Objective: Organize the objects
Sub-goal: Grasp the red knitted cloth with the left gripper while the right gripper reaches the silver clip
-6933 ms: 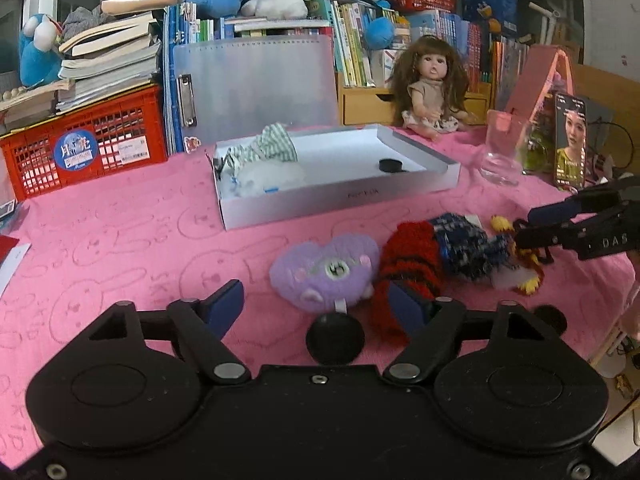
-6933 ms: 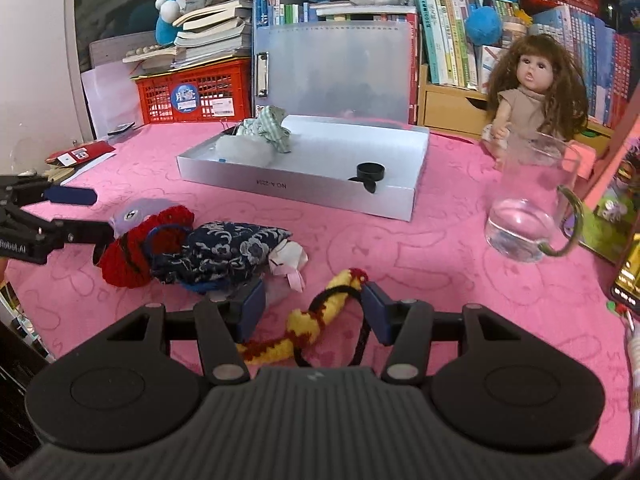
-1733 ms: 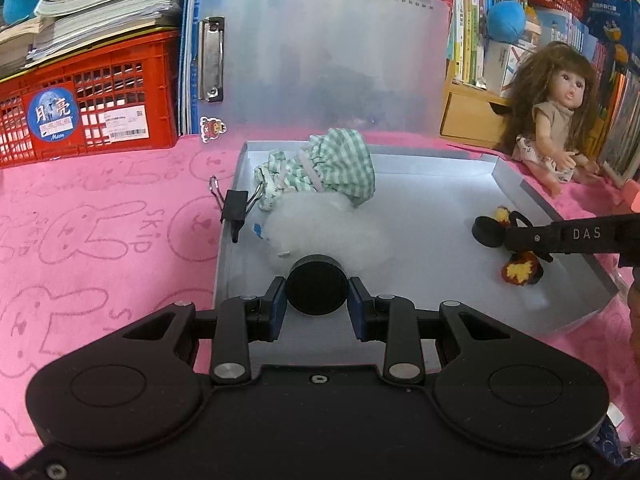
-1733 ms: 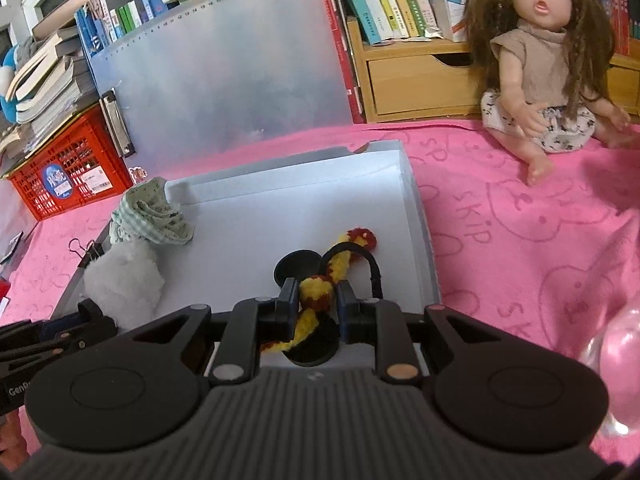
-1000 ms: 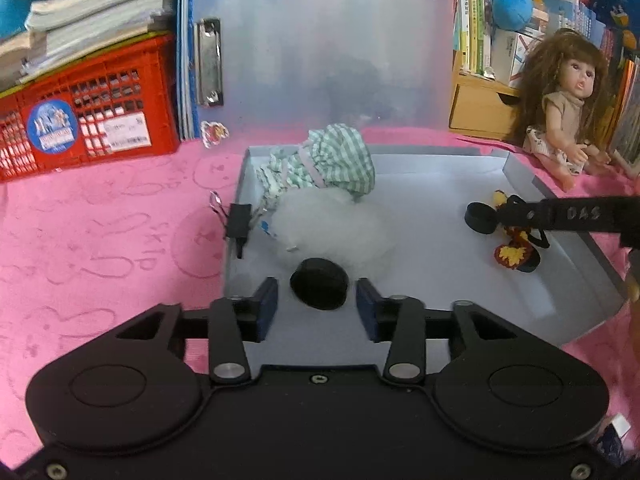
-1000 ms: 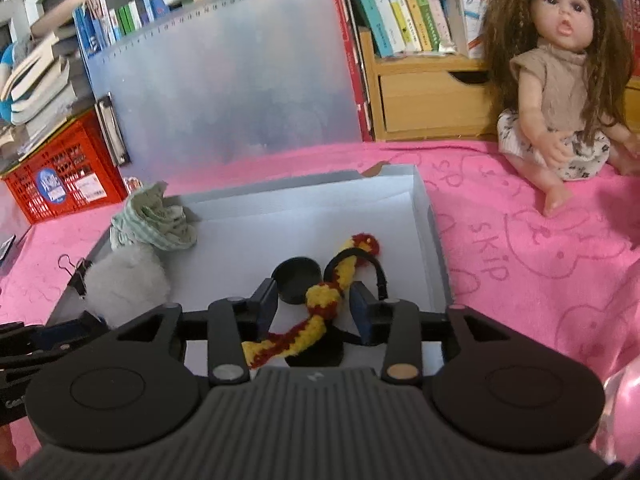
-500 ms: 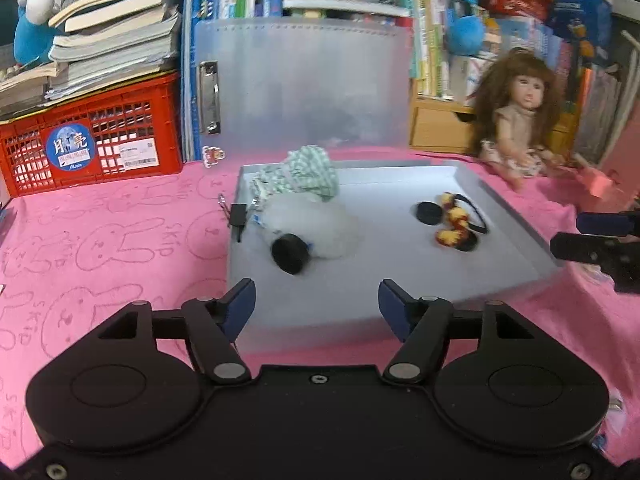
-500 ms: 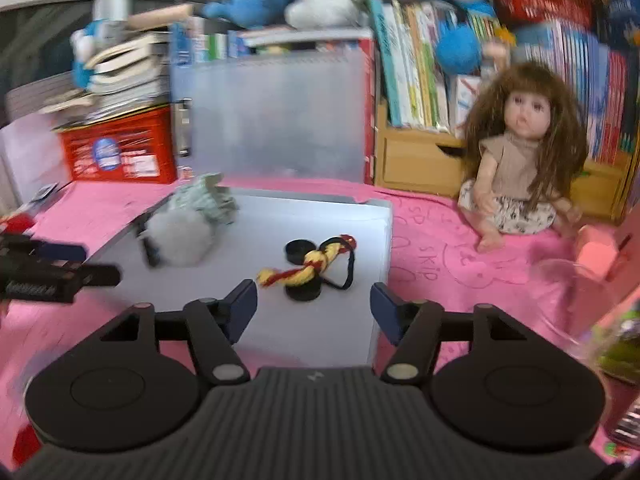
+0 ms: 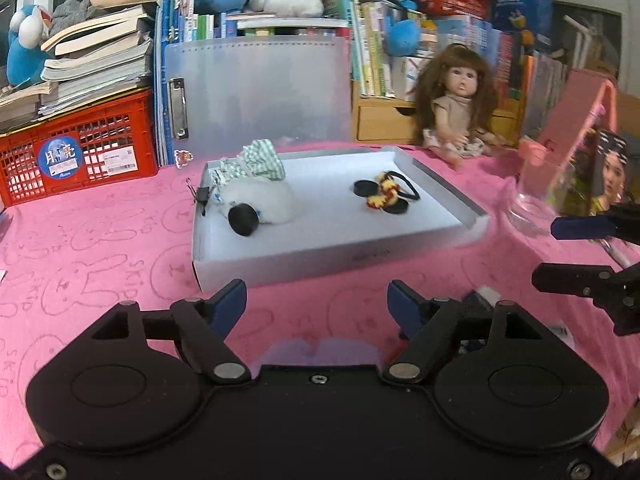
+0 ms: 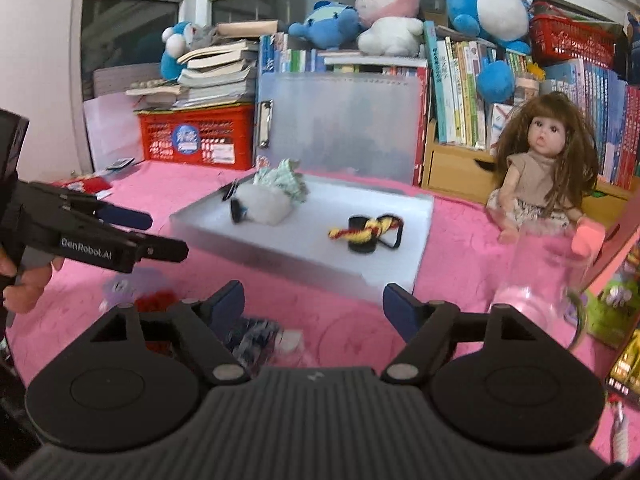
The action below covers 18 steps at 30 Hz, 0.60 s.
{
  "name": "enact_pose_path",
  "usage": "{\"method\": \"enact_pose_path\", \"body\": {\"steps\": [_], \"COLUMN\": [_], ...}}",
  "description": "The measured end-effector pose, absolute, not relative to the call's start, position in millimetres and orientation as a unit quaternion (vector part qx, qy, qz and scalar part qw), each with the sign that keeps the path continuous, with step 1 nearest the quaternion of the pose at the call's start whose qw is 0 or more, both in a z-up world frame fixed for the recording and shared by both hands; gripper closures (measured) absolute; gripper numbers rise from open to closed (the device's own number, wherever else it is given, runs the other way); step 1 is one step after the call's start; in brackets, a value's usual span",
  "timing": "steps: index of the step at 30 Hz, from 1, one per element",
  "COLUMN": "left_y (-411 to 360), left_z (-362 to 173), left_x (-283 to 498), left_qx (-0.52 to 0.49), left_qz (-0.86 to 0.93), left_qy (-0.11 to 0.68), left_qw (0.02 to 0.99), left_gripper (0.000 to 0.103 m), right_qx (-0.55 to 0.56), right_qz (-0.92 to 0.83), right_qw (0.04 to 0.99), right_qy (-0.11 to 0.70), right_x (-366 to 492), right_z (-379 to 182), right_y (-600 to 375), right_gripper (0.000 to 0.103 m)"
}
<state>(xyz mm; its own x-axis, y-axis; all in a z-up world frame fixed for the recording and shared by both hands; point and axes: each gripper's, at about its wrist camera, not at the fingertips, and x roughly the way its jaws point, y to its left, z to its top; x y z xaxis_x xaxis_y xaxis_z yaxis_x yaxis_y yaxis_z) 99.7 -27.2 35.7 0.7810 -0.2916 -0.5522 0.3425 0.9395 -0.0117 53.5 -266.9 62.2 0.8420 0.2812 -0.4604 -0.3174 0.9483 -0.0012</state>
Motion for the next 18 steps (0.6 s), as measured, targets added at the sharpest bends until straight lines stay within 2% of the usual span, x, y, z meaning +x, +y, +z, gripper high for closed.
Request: {"method": "enact_pose_path", "body": {"steps": [8,18], "left_y": [-18.9,-9.4], "left_z": [24.5,33.5], "left_x": [65.1,36.3], "left_qx": [0.079,0.071], "left_qz": [-0.187,-0.24], "left_qy": [0.267,0.243], "left_qw": [0.942,0.937], "left_gripper": [0.022,0.021], "right_qx": [-0.036,-0.066], "right_qz": [0.178,0.175], "right_qw": [0.954,0.947], "right_qy": [0.241,0.26], "right_x": [20.2,6.5], "right_z": [47.6,30.3], "right_y": [-270.5,-260.1], "right_gripper": [0.016,0.015]}}
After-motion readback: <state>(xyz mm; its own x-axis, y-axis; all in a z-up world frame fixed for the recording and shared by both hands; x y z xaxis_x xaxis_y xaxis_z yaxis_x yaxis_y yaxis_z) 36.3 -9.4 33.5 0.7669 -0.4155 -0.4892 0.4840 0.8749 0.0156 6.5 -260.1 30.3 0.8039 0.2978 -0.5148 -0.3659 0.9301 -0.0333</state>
